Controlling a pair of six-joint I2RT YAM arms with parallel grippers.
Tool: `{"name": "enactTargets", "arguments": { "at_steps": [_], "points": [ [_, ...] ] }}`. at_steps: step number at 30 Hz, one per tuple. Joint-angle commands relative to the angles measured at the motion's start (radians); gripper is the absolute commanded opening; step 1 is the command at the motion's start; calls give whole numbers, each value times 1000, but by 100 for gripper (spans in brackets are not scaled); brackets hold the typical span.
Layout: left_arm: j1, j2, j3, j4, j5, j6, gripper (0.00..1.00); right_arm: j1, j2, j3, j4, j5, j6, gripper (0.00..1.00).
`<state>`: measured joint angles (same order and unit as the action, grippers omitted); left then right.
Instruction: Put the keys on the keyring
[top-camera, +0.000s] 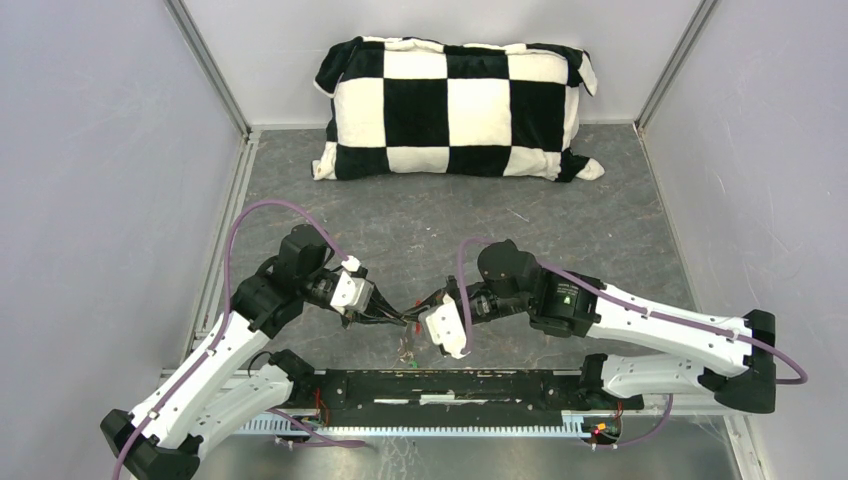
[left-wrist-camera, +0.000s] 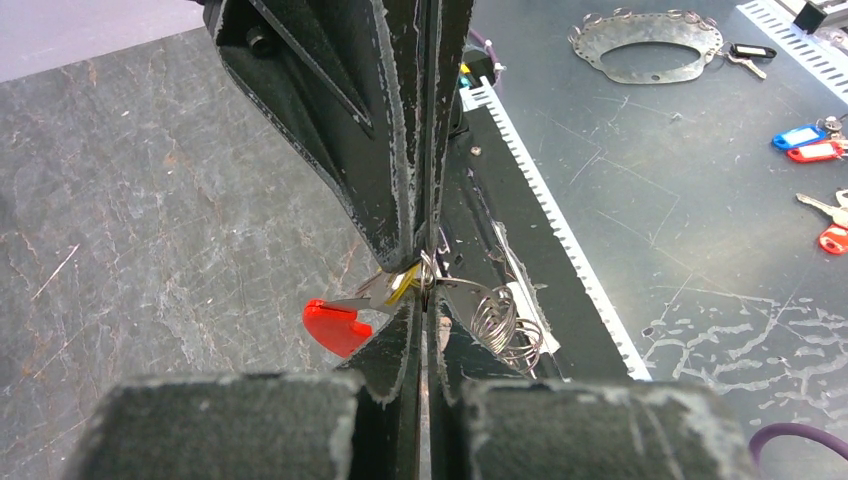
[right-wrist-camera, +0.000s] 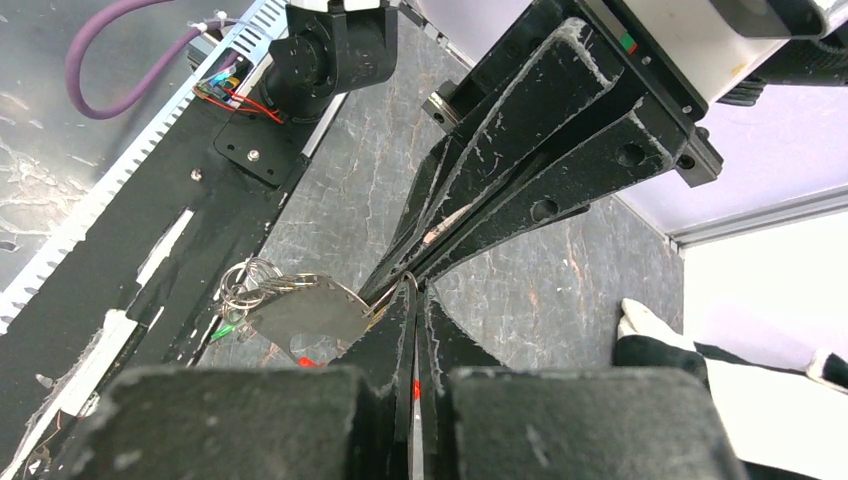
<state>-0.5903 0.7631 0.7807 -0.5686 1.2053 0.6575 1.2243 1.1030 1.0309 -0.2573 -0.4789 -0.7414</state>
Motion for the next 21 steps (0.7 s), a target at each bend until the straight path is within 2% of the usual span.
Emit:
{"name": "enactTargets", "arguments": {
  "at_steps": [1, 5, 13, 21],
  "points": [
    [1, -13, 26, 50, 7, -5, 2, 12, 31, 58, 14, 40, 32, 0],
    [0, -14, 32, 50, 8, -4, 2, 12, 59, 79, -22, 82, 48, 0],
    [1, -19, 34, 19, 15, 32, 2, -4, 35, 42, 21, 189, 95, 0],
    [1, -14, 37, 15, 18, 39, 2, -44, 1, 15, 54, 165, 128, 0]
  ]
}}
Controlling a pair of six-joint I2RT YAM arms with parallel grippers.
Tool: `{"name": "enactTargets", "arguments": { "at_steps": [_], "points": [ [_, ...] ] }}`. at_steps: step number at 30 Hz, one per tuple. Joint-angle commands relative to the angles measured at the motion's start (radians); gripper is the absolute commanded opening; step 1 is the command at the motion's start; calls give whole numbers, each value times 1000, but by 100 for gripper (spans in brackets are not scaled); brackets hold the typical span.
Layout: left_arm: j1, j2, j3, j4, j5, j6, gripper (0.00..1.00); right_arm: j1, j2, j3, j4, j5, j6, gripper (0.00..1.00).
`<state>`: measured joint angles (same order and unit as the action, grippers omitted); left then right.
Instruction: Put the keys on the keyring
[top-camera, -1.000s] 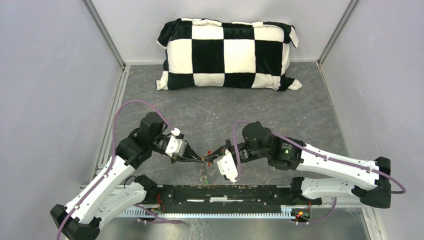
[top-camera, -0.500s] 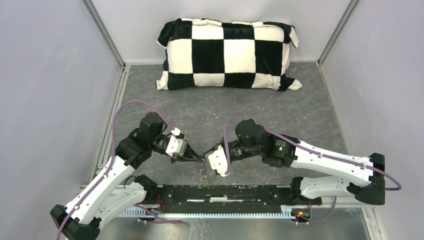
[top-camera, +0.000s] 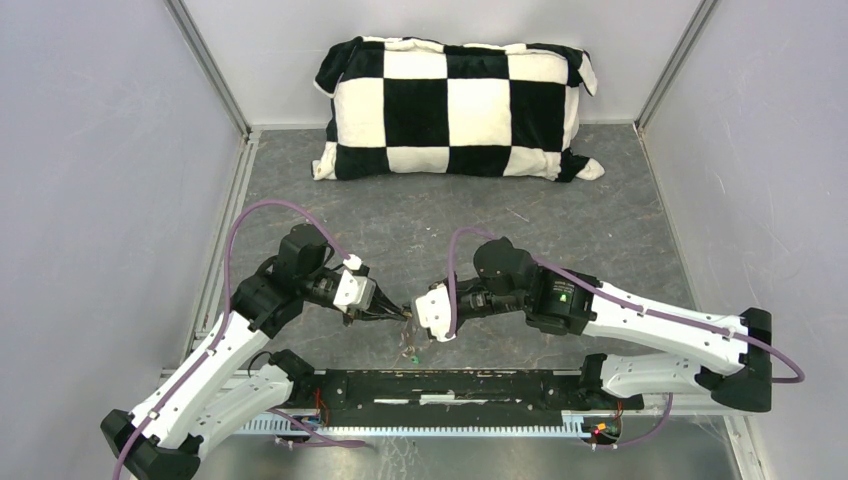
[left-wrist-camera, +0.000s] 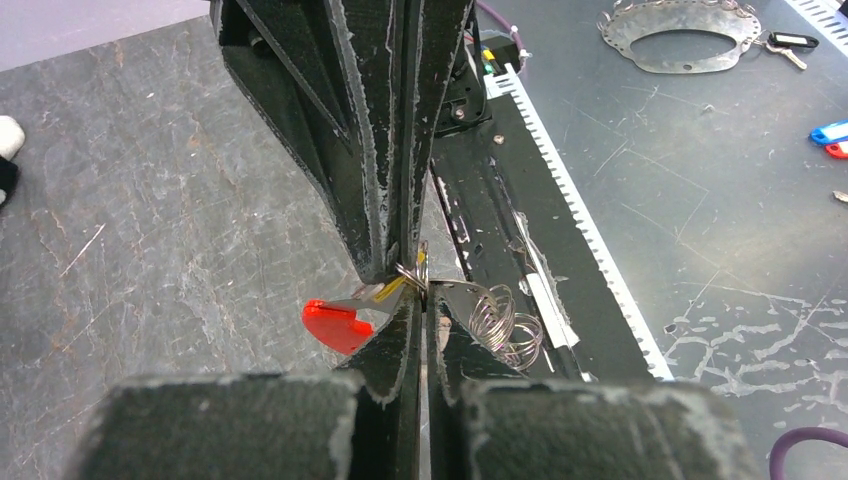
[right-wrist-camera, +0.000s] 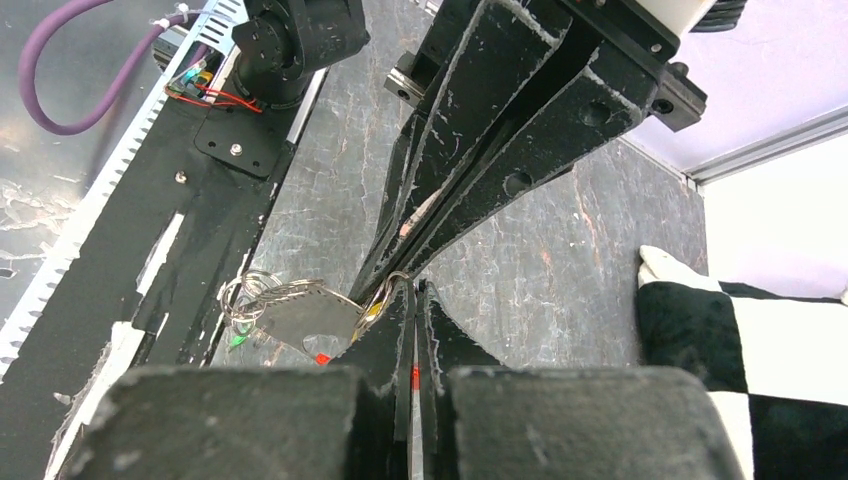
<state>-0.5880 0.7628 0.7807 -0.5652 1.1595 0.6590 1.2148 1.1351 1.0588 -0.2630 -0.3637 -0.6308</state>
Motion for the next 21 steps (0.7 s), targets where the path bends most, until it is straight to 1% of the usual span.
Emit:
{"name": "enactTargets", "arguments": {
  "at_steps": [1, 4, 6, 7, 8, 12, 15, 21],
  "points": [
    [-2, -13, 39, 12, 66, 39, 2, -37, -32, -15, 59, 39, 19, 0],
    [-1, -8, 47, 10, 66, 44, 2, -38, -23, -15, 57, 6, 25, 0],
    [-2, -5, 52, 13, 66, 40, 2, -39, -10, -7, 60, -11, 45, 18],
    [-2, -4, 54, 20, 65, 33, 2, -39, -4, -4, 65, -17, 55, 24],
    [-1, -2, 54, 28, 64, 23, 2, -39, 0, 2, 69, -26, 64, 28],
    [-2, -1, 54, 70, 58, -25, 2, -38, 20, 29, 72, -34, 103, 30],
    [-2, -3, 55, 99, 48, -59, 2, -39, 26, 49, 61, -24, 128, 34],
    [-1, -26, 36, 227, -3, -174, 2, -80, 36, 134, -26, 1, 188, 38]
  ]
}}
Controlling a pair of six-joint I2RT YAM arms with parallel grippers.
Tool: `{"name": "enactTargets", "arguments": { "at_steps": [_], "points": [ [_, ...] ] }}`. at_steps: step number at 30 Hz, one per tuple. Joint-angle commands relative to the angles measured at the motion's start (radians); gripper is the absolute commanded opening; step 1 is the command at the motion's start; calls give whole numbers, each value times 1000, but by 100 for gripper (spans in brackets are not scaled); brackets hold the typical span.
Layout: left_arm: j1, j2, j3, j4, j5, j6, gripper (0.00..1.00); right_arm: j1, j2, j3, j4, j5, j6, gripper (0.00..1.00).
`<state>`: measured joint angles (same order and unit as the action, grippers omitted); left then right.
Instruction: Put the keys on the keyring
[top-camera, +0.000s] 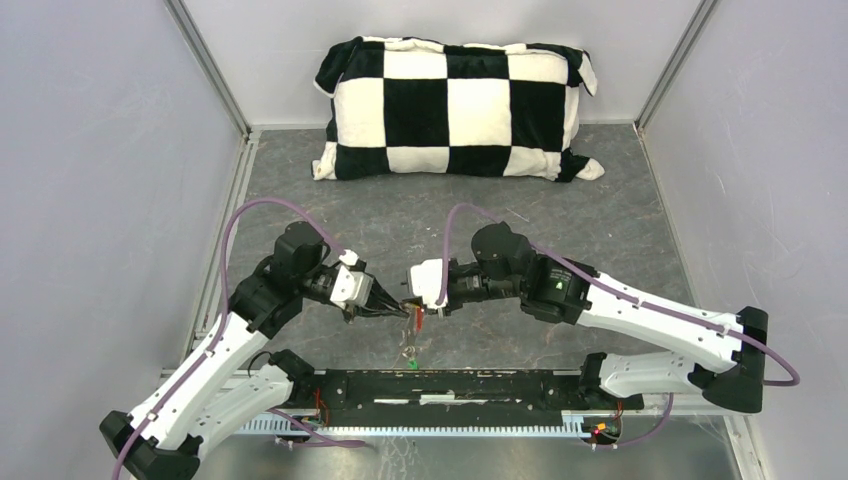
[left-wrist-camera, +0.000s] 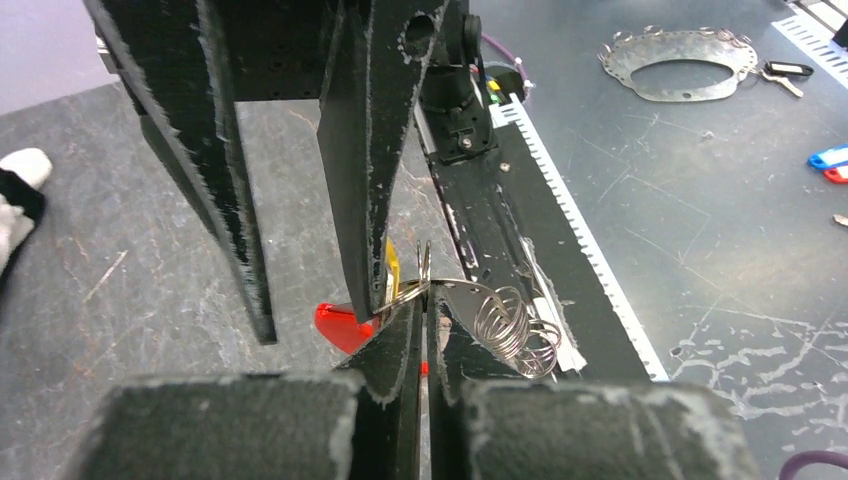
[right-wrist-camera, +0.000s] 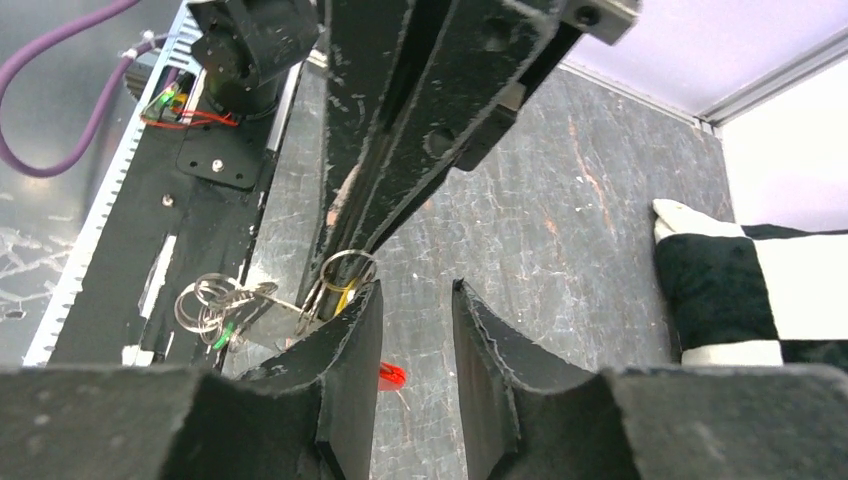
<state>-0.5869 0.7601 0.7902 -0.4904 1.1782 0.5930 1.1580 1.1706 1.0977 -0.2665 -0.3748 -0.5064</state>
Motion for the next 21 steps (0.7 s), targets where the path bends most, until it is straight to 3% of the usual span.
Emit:
{"name": "enactTargets", "arguments": {
  "at_steps": [1, 5, 11, 17, 21],
  "points": [
    [-3, -29, 19, 181, -35, -136, 2, -37, -1, 108, -42, 13, 71, 39],
    [-3, -57, -14, 304, -85, -270, 2, -75, -3, 149, -102, 13, 78, 42],
    [-3, -83, -58, 437, -118, -467, 2, -112, -41, 149, -74, 130, 91, 45],
    [-3, -90, -75, 486, -126, -538, 2, -137, -83, 149, -46, 135, 108, 45],
    [-2, -99, -79, 518, -158, -550, 2, -150, -117, 168, -88, 32, 109, 50]
  ]
}}
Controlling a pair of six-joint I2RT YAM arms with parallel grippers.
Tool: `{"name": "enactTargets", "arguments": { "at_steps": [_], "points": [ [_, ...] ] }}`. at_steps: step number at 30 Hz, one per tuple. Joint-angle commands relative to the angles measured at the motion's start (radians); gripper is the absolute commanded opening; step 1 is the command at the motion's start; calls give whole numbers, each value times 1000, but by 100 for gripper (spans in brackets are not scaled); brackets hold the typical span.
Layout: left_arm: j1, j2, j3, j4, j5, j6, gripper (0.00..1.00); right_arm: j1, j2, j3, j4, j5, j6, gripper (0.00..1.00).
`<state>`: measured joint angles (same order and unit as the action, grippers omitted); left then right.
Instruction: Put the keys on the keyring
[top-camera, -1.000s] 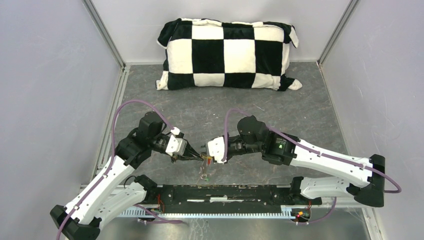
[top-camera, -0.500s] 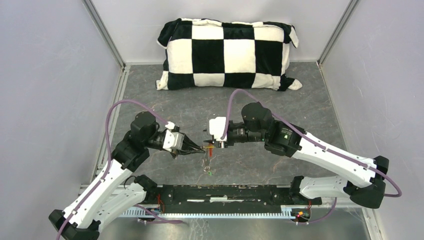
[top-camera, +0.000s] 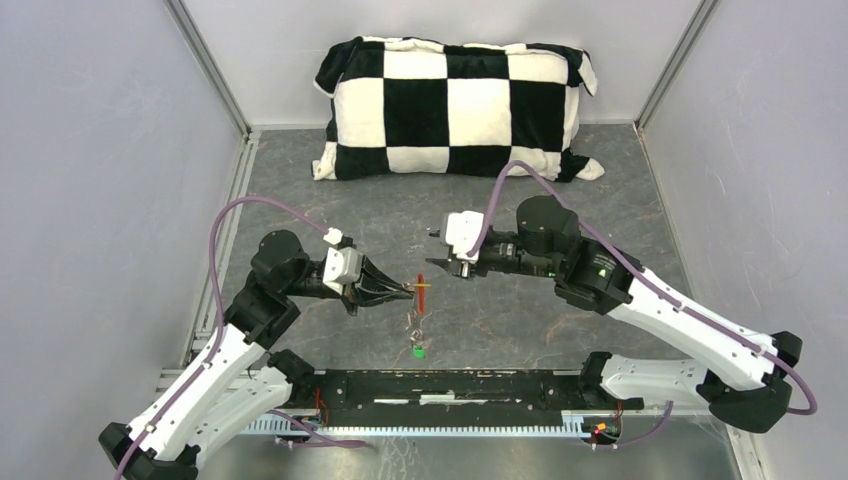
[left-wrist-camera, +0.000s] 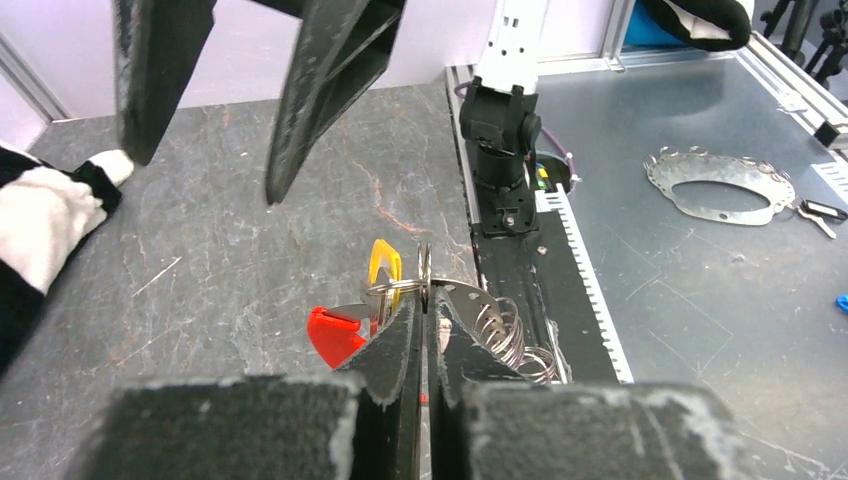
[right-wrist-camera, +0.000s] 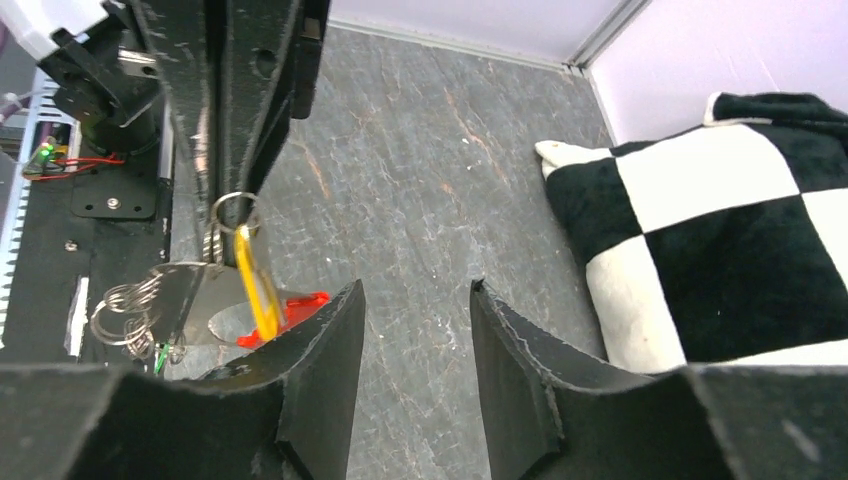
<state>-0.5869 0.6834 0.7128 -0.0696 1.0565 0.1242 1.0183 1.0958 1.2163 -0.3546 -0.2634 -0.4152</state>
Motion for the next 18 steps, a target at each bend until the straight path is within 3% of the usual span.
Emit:
{"name": "enactTargets", "arguments": {
  "at_steps": [1, 6, 18],
  "points": [
    [-3, -26, -3, 97, -48, -83, 2, -11, -43, 56, -11, -132, 19, 51],
    [-3, -31, -6, 101, -94, -82, 2, -11, -27, 53, -24, -302, 51, 58],
    [-3, -35, -12, 87, -126, -53, 2, -9, 30, 64, 24, -340, 104, 57]
  ]
}}
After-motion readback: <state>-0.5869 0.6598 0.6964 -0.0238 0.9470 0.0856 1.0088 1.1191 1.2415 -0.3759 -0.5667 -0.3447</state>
